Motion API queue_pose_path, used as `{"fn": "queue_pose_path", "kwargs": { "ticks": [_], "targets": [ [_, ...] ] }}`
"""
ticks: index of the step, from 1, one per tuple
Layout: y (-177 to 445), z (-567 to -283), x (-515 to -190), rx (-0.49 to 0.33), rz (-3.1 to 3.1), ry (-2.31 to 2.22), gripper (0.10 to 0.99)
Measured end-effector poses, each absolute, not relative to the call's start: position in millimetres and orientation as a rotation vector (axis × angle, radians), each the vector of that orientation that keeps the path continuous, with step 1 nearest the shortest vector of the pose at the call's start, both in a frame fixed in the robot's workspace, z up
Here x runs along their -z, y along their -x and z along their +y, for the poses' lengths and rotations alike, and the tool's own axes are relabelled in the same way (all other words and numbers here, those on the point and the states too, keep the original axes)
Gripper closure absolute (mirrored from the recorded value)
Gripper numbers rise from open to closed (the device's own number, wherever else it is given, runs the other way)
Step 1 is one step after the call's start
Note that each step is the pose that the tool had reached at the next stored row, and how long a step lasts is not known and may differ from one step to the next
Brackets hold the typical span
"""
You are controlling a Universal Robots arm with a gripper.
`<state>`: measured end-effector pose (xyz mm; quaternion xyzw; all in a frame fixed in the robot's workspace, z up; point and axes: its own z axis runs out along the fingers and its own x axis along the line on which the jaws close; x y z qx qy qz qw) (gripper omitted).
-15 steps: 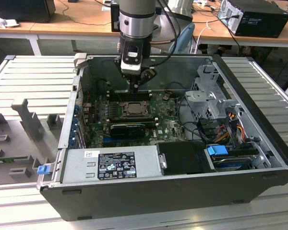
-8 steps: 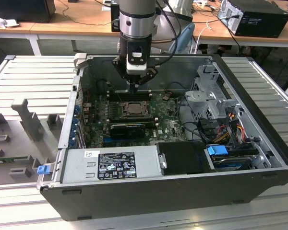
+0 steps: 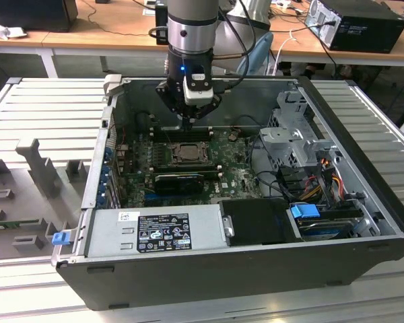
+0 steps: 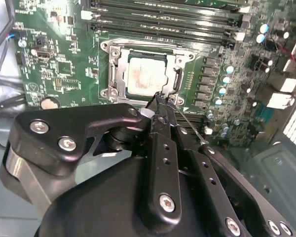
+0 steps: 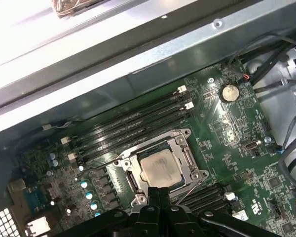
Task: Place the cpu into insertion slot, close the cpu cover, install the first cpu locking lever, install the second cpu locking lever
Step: 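Install the first cpu locking lever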
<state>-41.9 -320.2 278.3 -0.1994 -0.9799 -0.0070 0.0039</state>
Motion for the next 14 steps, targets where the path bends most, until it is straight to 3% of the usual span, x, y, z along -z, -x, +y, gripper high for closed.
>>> {"fn": "queue_pose_path", "kwargs": {
  "ticks": [14],
  "targets": [
    [41.8, -320.3, -278.4, 0.021, -3.119, 0.291, 0.98]
  ]
}}
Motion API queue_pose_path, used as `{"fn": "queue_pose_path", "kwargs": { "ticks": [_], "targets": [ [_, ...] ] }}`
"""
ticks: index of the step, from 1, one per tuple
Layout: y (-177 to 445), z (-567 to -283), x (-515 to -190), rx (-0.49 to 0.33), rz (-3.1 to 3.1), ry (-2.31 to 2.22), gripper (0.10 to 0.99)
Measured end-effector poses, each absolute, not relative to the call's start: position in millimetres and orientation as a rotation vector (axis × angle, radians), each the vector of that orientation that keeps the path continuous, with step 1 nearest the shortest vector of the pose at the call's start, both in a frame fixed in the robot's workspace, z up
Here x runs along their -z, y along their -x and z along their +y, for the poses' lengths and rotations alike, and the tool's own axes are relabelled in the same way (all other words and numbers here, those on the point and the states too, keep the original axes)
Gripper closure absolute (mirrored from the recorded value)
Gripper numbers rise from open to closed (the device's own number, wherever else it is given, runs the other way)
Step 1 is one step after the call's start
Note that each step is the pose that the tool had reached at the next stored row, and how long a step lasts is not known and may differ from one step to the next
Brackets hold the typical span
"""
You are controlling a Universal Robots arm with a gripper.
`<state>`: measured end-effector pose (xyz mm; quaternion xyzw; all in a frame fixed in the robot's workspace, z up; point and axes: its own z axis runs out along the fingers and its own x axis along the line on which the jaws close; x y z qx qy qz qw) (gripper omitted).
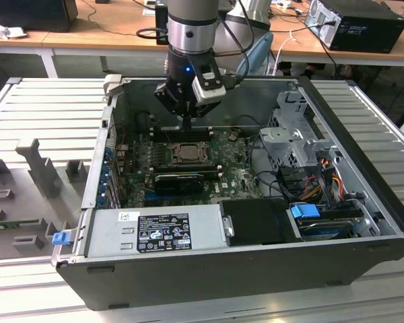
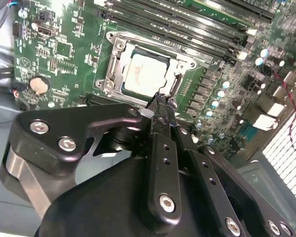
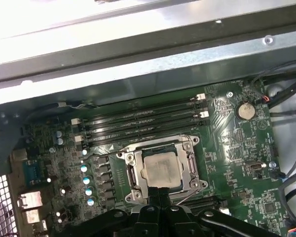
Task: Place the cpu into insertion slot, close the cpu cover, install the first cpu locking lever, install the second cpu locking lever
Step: 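Install the first cpu locking lever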
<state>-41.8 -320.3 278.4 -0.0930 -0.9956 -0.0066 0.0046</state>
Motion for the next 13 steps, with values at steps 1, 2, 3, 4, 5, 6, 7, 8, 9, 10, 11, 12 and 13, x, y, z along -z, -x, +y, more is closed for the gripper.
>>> {"fn": "queue_pose_path", "kwargs": {
  "ticks": [1, 2, 3, 4, 5, 6, 7, 8, 9, 10, 11, 12, 13],
  "targets": [
    [41.9, -320.2, -278.3, 0.02, -3.121, 0.259, 0.98],
    [41.9, -320.3, -278.4, 0.02, -3.124, 0.224, 0.98],
    [41.9, -320.3, -278.4, 0.02, -3.125, 0.201, 0.98],
    [41.9, -320.2, -278.3, 0.02, -3.128, 0.152, 0.98],
    [41.9, -320.3, -278.3, 0.019, -3.131, 0.066, 0.98],
    [41.8, -320.3, -278.4, 0.019, -3.131, 0.012, 0.98],
    [41.9, -320.2, -278.4, 0.019, -3.131, -0.042, 0.98],
    [41.9, -320.2, -278.4, 0.019, -3.129, -0.095, 0.98],
    [41.9, -320.3, -278.4, 0.018, -3.128, -0.124, 0.98],
    [41.9, -320.3, -278.3, 0.018, -3.127, -0.145, 0.98],
    [41.9, -320.3, -278.3, 0.018, -3.126, -0.165, 0.98],
    [41.9, -320.2, -278.4, 0.018, -3.124, -0.195, 0.98],
    [41.9, -320.3, -278.3, 0.018, -3.123, -0.215, 0.98]
  ]
}}
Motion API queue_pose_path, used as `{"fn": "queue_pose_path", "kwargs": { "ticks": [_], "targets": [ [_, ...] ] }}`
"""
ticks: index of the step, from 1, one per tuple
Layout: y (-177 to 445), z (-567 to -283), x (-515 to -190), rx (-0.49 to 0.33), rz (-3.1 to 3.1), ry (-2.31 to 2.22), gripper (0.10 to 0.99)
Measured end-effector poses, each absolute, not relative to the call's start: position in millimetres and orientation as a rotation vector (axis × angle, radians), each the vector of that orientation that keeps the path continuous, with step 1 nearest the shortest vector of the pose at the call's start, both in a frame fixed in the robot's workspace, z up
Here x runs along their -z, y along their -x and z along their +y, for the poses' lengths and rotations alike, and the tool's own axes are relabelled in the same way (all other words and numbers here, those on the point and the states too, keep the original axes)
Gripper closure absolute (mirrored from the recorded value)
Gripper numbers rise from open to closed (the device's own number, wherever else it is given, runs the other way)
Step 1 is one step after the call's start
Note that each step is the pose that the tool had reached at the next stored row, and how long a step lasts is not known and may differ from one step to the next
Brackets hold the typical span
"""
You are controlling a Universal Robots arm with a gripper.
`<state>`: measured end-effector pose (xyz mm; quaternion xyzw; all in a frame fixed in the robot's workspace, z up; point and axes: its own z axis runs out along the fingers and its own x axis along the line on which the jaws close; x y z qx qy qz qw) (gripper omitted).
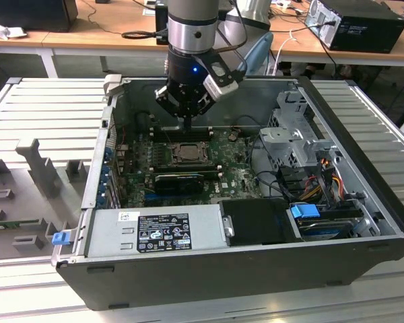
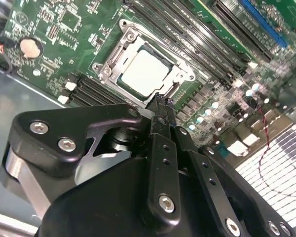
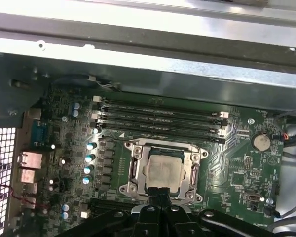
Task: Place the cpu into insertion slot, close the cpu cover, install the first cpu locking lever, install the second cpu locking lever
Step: 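Install the first cpu locking lever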
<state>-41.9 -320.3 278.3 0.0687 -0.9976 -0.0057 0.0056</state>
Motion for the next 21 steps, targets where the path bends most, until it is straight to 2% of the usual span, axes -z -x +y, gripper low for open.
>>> {"fn": "queue_pose_path", "kwargs": {
  "ticks": [9, 21],
  "targets": [
    [44, -320, -278, 0.023, -3.095, -0.469, 0.98],
    [55, -320, -272, 0.032, -3.13, -0.231, 0.98]
  ]
}}
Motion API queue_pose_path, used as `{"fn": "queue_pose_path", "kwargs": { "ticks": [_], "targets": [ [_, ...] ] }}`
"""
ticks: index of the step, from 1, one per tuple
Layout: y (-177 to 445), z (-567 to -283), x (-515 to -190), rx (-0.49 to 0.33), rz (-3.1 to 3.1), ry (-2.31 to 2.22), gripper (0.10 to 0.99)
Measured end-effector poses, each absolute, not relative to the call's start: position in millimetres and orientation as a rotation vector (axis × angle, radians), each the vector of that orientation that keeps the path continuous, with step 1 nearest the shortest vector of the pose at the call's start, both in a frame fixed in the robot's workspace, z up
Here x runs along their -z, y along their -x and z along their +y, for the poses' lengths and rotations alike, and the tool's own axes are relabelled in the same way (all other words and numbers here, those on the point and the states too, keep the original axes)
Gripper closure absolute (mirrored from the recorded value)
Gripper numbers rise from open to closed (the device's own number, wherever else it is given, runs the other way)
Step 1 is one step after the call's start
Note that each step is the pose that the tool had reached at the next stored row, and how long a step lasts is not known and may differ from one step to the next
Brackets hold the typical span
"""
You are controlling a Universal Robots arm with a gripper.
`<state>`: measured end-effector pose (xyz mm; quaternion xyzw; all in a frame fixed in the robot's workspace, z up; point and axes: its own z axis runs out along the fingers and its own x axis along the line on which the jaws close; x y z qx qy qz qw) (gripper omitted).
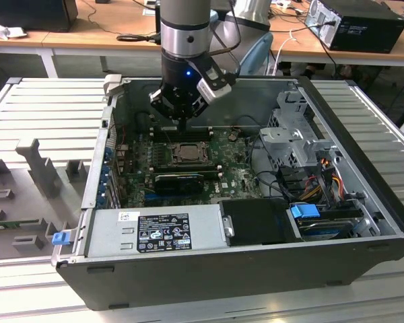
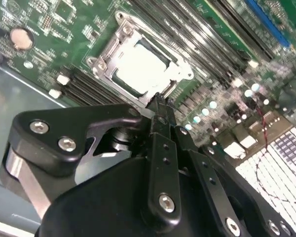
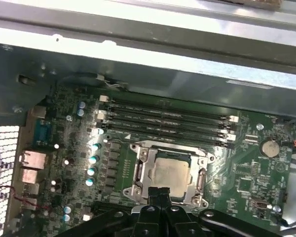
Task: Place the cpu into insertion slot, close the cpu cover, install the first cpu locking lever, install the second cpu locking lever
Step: 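Install the first cpu locking lever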
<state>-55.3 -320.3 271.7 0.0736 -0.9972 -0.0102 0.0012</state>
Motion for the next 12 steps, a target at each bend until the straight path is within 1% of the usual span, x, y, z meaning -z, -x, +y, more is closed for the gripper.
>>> {"fn": "queue_pose_path", "kwargs": {
  "ticks": [4, 7, 9, 12],
  "targets": [
    [78, -320, -271, 0.039, -3.133, -0.229, 0.98],
    [82, -320, -267, 0.039, -3.138, -0.158, 0.98],
    [103, -319, -264, 0.041, -3.138, -0.156, 0.98],
    [111, -312, -261, 0.044, -3.138, -0.156, 0.98]
  ]
}}
